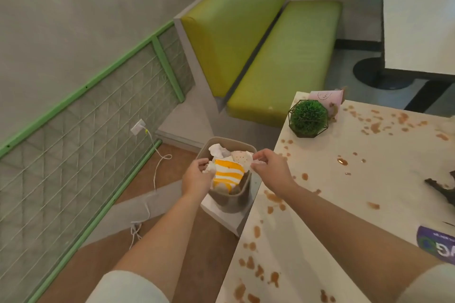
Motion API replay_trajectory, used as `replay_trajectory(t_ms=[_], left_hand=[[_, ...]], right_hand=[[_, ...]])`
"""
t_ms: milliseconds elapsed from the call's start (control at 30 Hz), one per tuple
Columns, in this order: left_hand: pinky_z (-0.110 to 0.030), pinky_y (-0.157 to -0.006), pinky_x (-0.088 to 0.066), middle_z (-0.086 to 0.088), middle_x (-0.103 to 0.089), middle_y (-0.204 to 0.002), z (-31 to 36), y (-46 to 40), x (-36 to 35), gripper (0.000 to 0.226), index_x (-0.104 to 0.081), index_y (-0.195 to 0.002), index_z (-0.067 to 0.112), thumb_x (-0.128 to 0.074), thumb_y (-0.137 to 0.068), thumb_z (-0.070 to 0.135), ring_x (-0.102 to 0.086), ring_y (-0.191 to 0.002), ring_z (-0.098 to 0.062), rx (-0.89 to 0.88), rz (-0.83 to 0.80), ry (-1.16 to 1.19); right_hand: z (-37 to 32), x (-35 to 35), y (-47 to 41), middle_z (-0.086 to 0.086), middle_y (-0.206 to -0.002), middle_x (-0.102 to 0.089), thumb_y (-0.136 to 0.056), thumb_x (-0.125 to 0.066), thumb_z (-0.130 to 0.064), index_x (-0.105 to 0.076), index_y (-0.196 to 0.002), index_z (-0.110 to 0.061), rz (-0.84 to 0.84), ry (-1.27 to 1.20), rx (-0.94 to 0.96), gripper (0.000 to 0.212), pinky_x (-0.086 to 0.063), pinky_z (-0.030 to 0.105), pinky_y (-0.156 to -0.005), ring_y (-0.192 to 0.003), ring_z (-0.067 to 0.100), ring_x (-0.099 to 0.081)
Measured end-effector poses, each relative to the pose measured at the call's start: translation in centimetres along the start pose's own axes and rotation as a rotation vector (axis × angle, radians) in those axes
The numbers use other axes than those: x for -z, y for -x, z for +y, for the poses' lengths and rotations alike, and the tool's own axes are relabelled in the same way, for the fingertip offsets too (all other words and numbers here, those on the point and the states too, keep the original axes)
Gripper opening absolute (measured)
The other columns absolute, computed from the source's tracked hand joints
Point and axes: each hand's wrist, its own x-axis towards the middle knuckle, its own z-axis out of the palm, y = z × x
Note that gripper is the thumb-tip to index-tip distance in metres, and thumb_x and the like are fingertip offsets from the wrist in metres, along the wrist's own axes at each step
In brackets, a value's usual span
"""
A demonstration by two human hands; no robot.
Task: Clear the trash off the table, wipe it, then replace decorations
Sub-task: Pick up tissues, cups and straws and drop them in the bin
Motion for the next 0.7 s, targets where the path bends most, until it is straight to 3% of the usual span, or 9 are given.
replay_trajectory(t_ms=[67,133,200,267,400,500,600,633,700], left_hand=[[-0.014,-0.067,-0.046,0.013,-0.065,-0.098,-0.6,-2.0,0.3,0.021,-0.065,-0.104,0.033,-0.066,-0.086,0.022,-0.055,-0.108,-0.017,-0.038,0.025,-0.1],[-0.005,-0.054,-0.04,0.009,-0.065,-0.102,-0.9,-3.5,0.3,0.018,-0.066,-0.105,0.03,-0.063,-0.089,0.02,-0.05,-0.11,-0.016,-0.067,-0.004,-0.15],[-0.01,-0.067,-0.037,0.009,-0.065,-0.108,-1.7,-5.3,0.3,0.018,-0.066,-0.107,0.029,-0.061,-0.091,0.023,-0.047,-0.112,-0.017,-0.104,-0.022,-0.241],[-0.023,-0.08,-0.038,0.01,-0.066,-0.111,-2.2,-7.0,0.3,0.02,-0.065,-0.11,0.03,-0.059,-0.091,0.025,-0.046,-0.113,-0.018,-0.128,-0.047,-0.333],[-0.033,-0.091,-0.047,0.009,-0.064,-0.118,-2.3,-8.8,-0.2,0.031,-0.061,-0.118,0.035,-0.061,-0.087,0.029,-0.049,-0.118,-0.018,-0.133,-0.15,-0.443],[-0.035,-0.091,-0.048,0.009,-0.063,-0.123,-2.3,-9.9,-0.1,0.036,-0.06,-0.122,0.038,-0.057,-0.087,0.037,-0.052,-0.119,-0.018,-0.178,-0.197,-0.531],[-0.034,-0.087,-0.047,0.008,-0.06,-0.121,-1.9,-10.5,0.2,0.025,-0.063,-0.115,0.037,-0.054,-0.092,0.038,-0.048,-0.119,-0.017,-0.232,-0.186,-0.582],[-0.033,-0.084,-0.047,0.009,-0.059,-0.118,-1.6,-10.6,0.4,0.02,-0.064,-0.11,0.037,-0.053,-0.093,0.039,-0.048,-0.117,-0.016,-0.239,-0.173,-0.565],[-0.033,-0.082,-0.047,0.01,-0.061,-0.111,-1.0,-10.9,0.4,0.015,-0.064,-0.101,0.036,-0.052,-0.093,0.041,-0.051,-0.112,-0.015,-0.244,-0.172,-0.501]], right_hand=[[0.0,-0.9,-0.9,-0.006,-0.101,-0.06,-0.092,-0.064,-0.016,-0.059,-0.109,-0.021,0.03,-0.013,-0.032,0.018,-0.04,0.015,-0.06,-0.092,0.01,-0.057],[0.0,-1.8,-1.7,-0.007,-0.099,-0.059,-0.09,-0.067,-0.016,-0.056,-0.107,-0.02,0.064,0.001,-0.062,0.021,-0.039,0.015,-0.06,-0.09,0.009,-0.056],[-0.2,-3.0,-2.7,-0.007,-0.097,-0.059,-0.089,-0.068,-0.016,-0.057,-0.104,-0.021,0.071,0.017,-0.083,0.019,-0.04,0.015,-0.06,-0.085,0.006,-0.055],[-0.6,-4.6,-3.9,-0.005,-0.096,-0.06,-0.088,-0.067,-0.014,-0.059,-0.1,-0.022,0.075,0.032,-0.091,0.017,-0.041,0.014,-0.061,-0.082,0.004,-0.055],[-1.7,-6.7,-6.0,-0.005,-0.094,-0.055,-0.085,-0.067,-0.009,-0.062,-0.096,-0.016,0.105,0.098,-0.049,0.014,-0.038,0.012,-0.06,-0.081,0.007,-0.052],[-2.1,-8.5,-7.4,-0.002,-0.096,-0.053,-0.085,-0.067,-0.009,-0.067,-0.096,-0.015,0.134,0.124,-0.032,0.013,-0.036,0.011,-0.058,-0.085,0.011,-0.054],[-2.2,-9.5,-8.3,0.0,-0.104,-0.055,-0.089,-0.063,-0.012,-0.067,-0.098,-0.018,0.175,0.125,-0.046,0.012,-0.037,0.012,-0.056,-0.091,0.013,-0.057],[-2.1,-9.7,-8.5,0.0,-0.107,-0.056,-0.091,-0.061,-0.012,-0.068,-0.101,-0.018,0.183,0.124,-0.05,0.014,-0.04,0.014,-0.059,-0.093,0.013,-0.057],[-1.8,-9.8,-8.7,0.001,-0.114,-0.057,-0.092,-0.06,-0.012,-0.067,-0.111,-0.015,0.148,0.156,-0.053,0.021,-0.048,0.021,-0.079,-0.104,0.016,-0.057]])
